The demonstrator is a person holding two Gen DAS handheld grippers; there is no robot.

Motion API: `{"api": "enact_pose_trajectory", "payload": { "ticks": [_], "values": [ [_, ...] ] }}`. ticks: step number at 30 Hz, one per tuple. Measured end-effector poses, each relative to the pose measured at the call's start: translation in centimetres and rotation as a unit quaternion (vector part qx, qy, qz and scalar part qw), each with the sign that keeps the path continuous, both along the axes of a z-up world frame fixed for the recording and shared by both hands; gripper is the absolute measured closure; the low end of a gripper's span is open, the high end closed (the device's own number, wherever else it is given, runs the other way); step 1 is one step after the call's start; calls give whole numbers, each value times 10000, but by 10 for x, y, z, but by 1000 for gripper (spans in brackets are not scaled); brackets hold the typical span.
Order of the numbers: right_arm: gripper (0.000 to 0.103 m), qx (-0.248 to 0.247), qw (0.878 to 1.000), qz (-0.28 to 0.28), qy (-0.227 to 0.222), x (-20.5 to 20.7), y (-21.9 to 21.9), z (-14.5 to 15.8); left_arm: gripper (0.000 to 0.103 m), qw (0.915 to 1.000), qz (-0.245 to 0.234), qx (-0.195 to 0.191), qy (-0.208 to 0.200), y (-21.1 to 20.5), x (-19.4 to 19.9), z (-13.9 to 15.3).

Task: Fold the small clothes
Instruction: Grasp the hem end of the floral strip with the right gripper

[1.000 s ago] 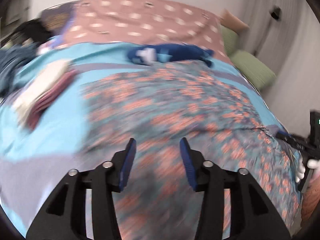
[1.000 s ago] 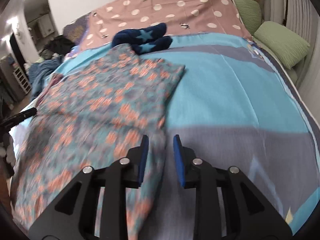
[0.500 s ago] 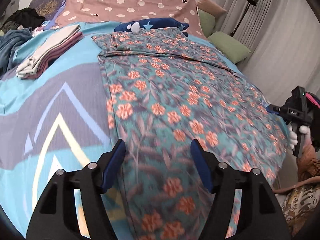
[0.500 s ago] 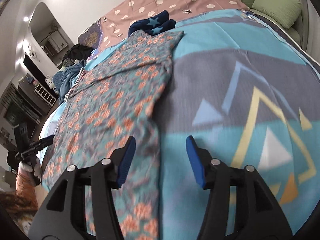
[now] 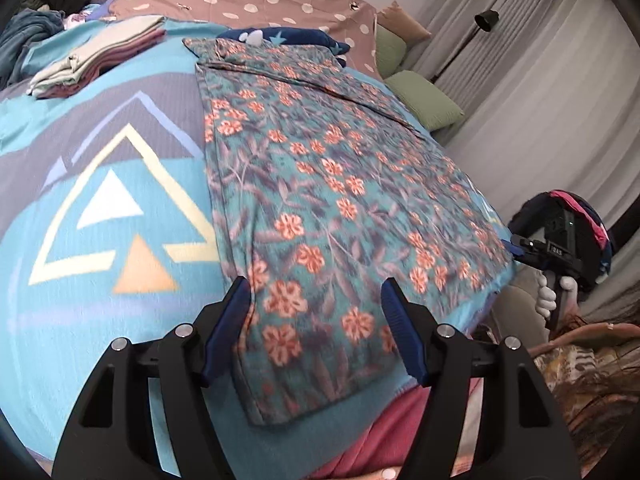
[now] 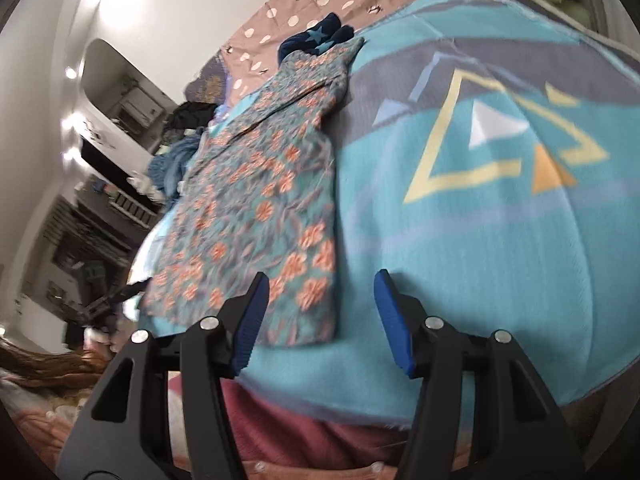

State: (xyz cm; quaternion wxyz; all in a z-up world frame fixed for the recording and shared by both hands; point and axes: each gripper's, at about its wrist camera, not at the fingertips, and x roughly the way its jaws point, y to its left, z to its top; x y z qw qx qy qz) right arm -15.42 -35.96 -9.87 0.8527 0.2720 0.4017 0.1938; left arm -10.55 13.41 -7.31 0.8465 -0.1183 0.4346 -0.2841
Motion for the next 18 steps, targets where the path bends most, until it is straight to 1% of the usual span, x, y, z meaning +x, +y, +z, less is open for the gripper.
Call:
{"api": "enact_pose_trajectory", "payload": {
  "ticks": [2,4,5,7,8,9,11,12,13,14,15,16,17,18],
  "values": [
    [46,258,9994,206,95,12,-2,-4,35,9998,-111,-147,93,1,8,-3],
    [47,502,9973,520,96,28,1,-6,35,9988,-243,-413,129,3,22,-8],
    [48,532,9963,662,94,38,5,-7,35,9979,-293,-561,121,5,28,-10],
    [48,437,9951,891,49,50,15,-4,35,9962,-281,-814,152,10,36,-13],
    [48,425,9940,1004,52,56,21,-4,36,9959,-257,-856,164,12,37,-13],
    [48,456,9932,1066,50,59,24,-4,44,9964,-183,-805,173,13,35,-12],
    [49,396,9936,1055,98,55,29,0,52,9983,-15,-555,180,16,28,-9],
    [49,347,9937,1060,107,52,30,2,51,9991,51,-412,94,19,19,-4],
    [49,296,9936,1083,96,47,31,3,50,9995,105,-289,9,22,13,-1],
    [49,197,9937,1104,61,40,31,4,45,9997,215,-65,-49,25,8,2],
    [49,150,9937,1113,43,36,33,4,44,9993,310,188,-75,27,6,2],
    [49,163,9937,1106,34,34,32,3,44,9992,305,244,-58,29,7,1],
    [49,243,9939,1074,48,34,30,2,41,9995,276,159,-22,30,8,0],
    [49,315,9940,1045,83,36,29,1,34,9997,231,71,23,29,10,-1]
  ]
}}
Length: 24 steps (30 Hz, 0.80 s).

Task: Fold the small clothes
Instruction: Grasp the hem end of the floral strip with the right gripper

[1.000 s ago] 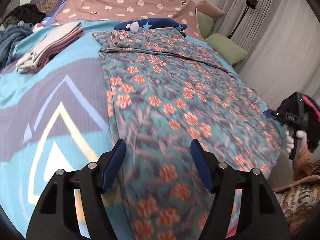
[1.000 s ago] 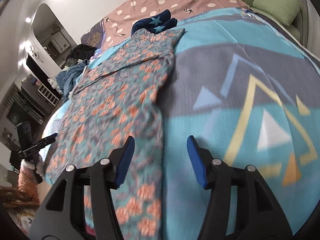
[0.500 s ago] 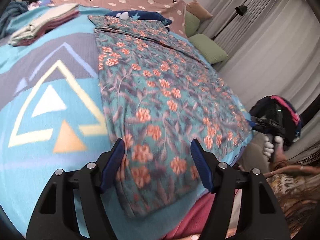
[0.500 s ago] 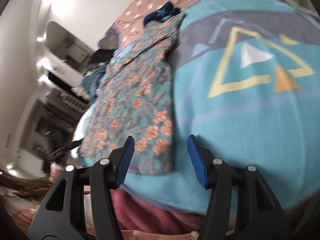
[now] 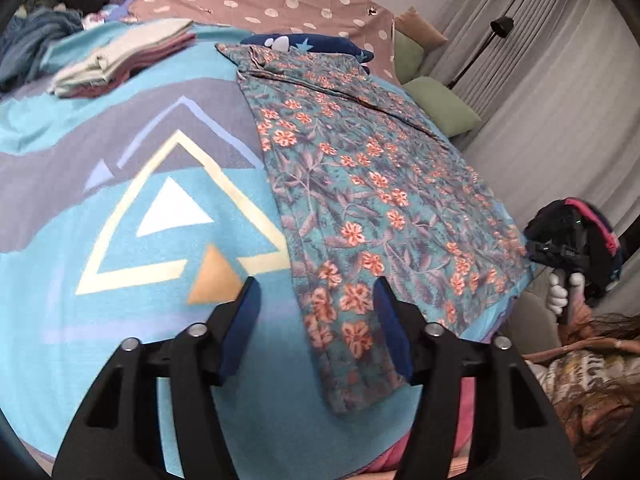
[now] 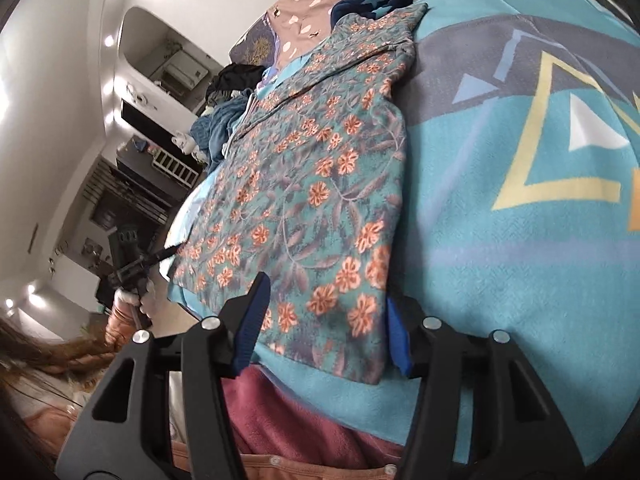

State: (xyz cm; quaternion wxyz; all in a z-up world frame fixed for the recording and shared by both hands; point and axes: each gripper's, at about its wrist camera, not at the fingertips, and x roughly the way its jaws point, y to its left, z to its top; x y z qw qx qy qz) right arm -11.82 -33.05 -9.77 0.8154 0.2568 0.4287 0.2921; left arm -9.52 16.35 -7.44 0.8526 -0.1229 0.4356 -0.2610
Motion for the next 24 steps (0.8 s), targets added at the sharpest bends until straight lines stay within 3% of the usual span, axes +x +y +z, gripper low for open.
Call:
{"api": "enact_pose_trajectory", "payload": {
  "ticks": [4,8,11,14,16,17,18,19,22,24],
  "values": [
    [48,41,10000,8,44,0,-2,-2,30,9996,-251,-137,-20,-10,5,-5],
    [48,7,9999,70,120,-5,-4,-1,30,9975,-384,-537,238,-1,-4,-6],
    [47,1,9998,135,119,-2,-4,-3,30,9968,-526,-537,261,-2,-8,-6],
    [47,172,9996,191,105,13,0,-5,31,9925,-591,-1033,272,-6,11,-15],
    [54,257,9993,228,136,25,6,-5,48,9921,-593,-1094,169,-13,20,-16],
    [59,226,9994,190,154,30,9,-5,73,9924,-582,-1072,137,-17,23,-16],
    [78,184,9996,116,190,32,10,-5,98,9927,-551,-1059,155,-20,24,-18],
    [94,191,9995,44,227,33,10,-6,98,9932,-489,-1037,175,-22,24,-19],
    [100,677,9973,-192,201,24,-2,-7,98,9944,-260,-1012,-180,-20,9,-7],
    [100,1158,9928,-309,-86,13,-14,2,98,9893,-147,-1361,-512,-14,1,12]
  ]
}}
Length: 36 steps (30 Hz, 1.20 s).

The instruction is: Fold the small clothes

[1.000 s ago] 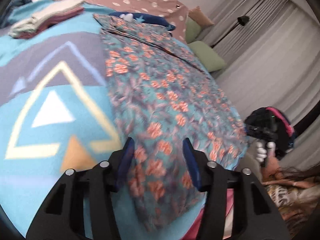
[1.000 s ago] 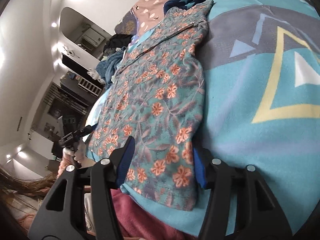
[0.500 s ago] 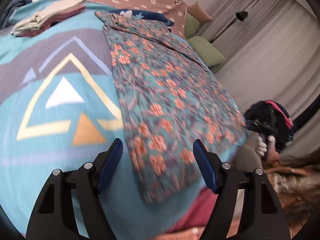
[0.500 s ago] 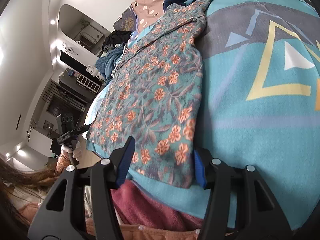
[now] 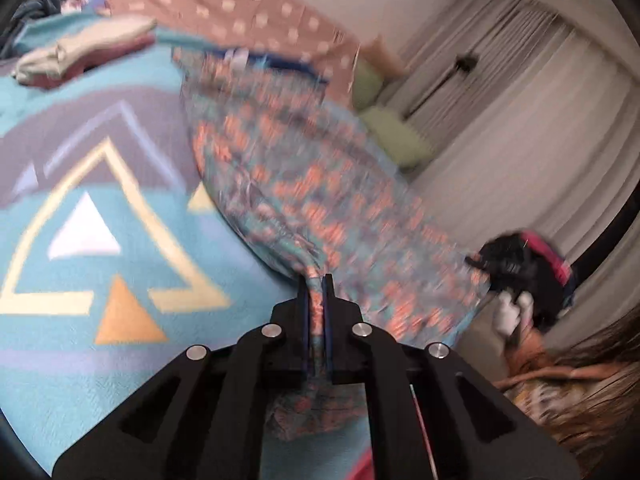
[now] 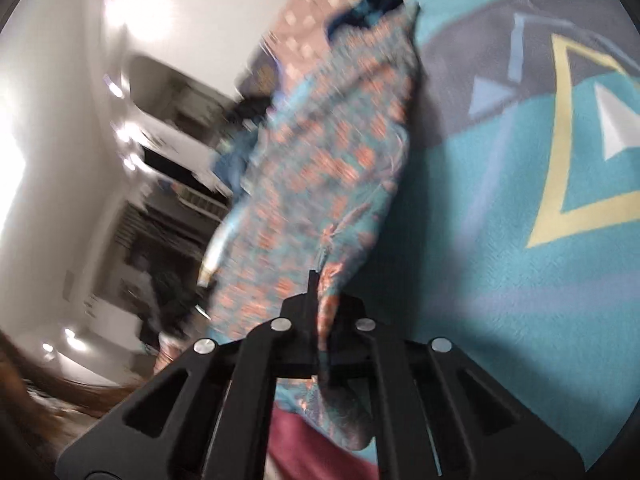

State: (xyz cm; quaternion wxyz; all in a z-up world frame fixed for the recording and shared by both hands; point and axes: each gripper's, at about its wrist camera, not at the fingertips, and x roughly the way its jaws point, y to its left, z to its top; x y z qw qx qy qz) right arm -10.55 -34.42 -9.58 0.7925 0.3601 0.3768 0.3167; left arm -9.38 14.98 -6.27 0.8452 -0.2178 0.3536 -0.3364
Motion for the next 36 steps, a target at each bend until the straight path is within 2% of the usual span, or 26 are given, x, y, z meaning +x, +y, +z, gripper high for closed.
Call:
{"api": "enact_pose_trajectory", "payload": {
  "ticks": [3,5,7,8,10,11,13,14,15,19,22,24,25,26,27,28,29,30,32,34,35,36],
  "values": [
    [100,477,9972,-197,-549,-11,-13,26,101,9970,25,-508,-592,6,-11,34],
    [100,635,9931,-286,-941,-17,-16,48,103,9915,12,-867,-967,10,-22,58],
    [100,731,9877,-364,-1334,-26,-19,71,103,9821,-93,-1183,-1460,10,-39,83],
    [100,833,9840,-358,-1535,-32,-20,82,103,9771,-180,-1256,-1710,8,-49,93],
    [100,692,9809,-344,-1785,-41,-17,97,103,9755,-185,-1002,-1948,1,-61,105],
    [100,414,9807,-373,-1875,-44,-14,102,103,9790,-76,-671,-1921,-4,-63,106],
    [100,78,9824,-437,-1814,-44,-12,101,92,9864,62,-343,-1604,-8,-54,95],
    [100,66,9842,-460,-1706,-41,-14,95,68,9895,182,-230,-1412,-7,-49,87],
    [100,84,9860,-488,-1593,-37,-17,89,51,9941,325,-81,-1029,-5,-38,71],
    [99,175,9913,-792,-1039,-24,-27,55,47,9998,166,111,5,-11,-3,17],
    [98,146,9925,-884,-835,-20,-30,45,45,9969,78,369,689,-23,20,-19],
    [98,121,9926,-893,-815,-21,-31,44,43,9985,-51,177,515,-26,26,-21],
    [97,115,9926,-887,-817,-22,-31,43,43,9982,-206,31,564,-28,26,-19],
    [97,98,9928,-883,-809,-21,-30,42,48,9976,-319,-81,607,-32,28,-21],
    [97,79,9929,-890,-786,-19,-29,42,73,9963,-489,-198,673,-39,33,-23],
    [97,75,9930,-898,-758,-17,-29,40,92,9945,-630,-246,804,-47,36,-28],
    [97,103,9931,-912,-725,-14,-29,38,101,9925,-708,-268,959,-55,38,-33],
    [97,145,9932,-926,-696,-12,-29,36,101,9938,-592,-309,887,-59,36,-30],
    [97,229,9929,-965,-662,-14,-31,33,101,9953,-449,-738,444,-55,26,-6],
    [97,262,9925,-975,-683,-15,-32,35,101,9916,-186,-1250,-259,-32,5,36],
    [97,310,9924,-958,-714,-17,-32,38,101,9876,-24,-1416,-670,-19,-8,60],
    [97,368,9922,-923,-751,-18,-32,42,101,9852,77,-1473,-875,-12,-14,73]
  ]
}}
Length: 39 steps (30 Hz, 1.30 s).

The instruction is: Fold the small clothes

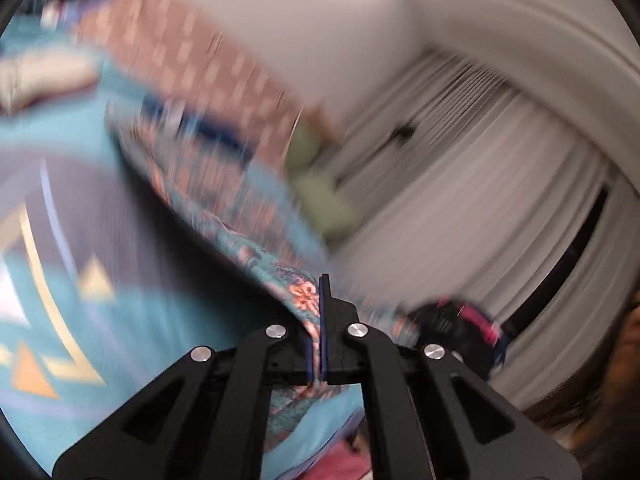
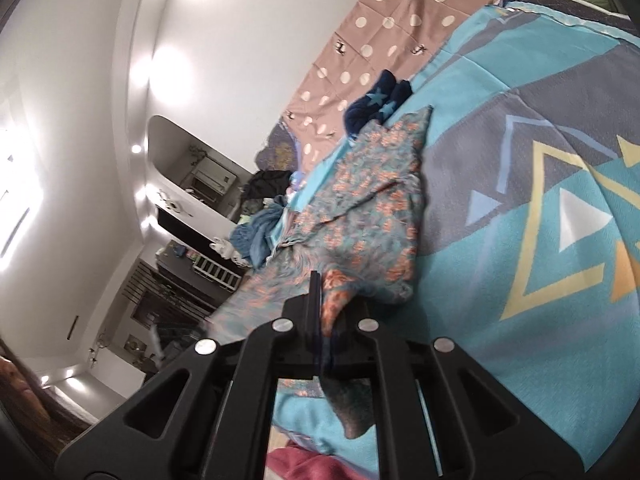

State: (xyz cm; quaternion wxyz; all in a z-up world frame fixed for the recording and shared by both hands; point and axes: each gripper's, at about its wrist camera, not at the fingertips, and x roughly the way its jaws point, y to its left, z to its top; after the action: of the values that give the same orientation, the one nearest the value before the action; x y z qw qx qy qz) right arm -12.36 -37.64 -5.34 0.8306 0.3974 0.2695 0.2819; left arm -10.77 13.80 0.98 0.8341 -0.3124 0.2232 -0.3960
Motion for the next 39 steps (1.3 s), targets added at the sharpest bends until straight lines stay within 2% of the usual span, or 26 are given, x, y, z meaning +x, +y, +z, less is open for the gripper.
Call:
{"api": "enact_pose_trajectory", "payload": {
  "ticks": [2,4,10,14,19,22,28,33,39],
  "values": [
    [97,130,9996,114,-222,-5,2,13,101,9995,121,-100,-268,17,-15,22],
    [97,180,9985,212,-473,-11,5,24,101,9993,133,-72,-355,22,-25,30],
    [98,276,9953,123,-920,-39,3,51,101,9998,120,149,-46,16,-45,24],
    [98,320,9907,10,-1322,-66,-7,72,101,9996,130,-108,239,18,-47,15],
    [96,228,9851,-153,-1700,-85,-14,89,101,9993,198,-307,11,25,-62,32],
    [94,186,9874,-283,-1546,-74,-19,85,101,9995,217,-242,-3,21,-53,36],
    [94,443,9926,-246,-1107,-31,-20,63,101,9983,216,-463,291,18,-8,28],
    [94,389,9931,-193,-1092,8,-20,70,101,9978,289,-475,362,16,31,34],
    [94,221,9943,-145,-1032,69,-19,84,101,9981,427,-215,378,12,84,44]
  ]
}}
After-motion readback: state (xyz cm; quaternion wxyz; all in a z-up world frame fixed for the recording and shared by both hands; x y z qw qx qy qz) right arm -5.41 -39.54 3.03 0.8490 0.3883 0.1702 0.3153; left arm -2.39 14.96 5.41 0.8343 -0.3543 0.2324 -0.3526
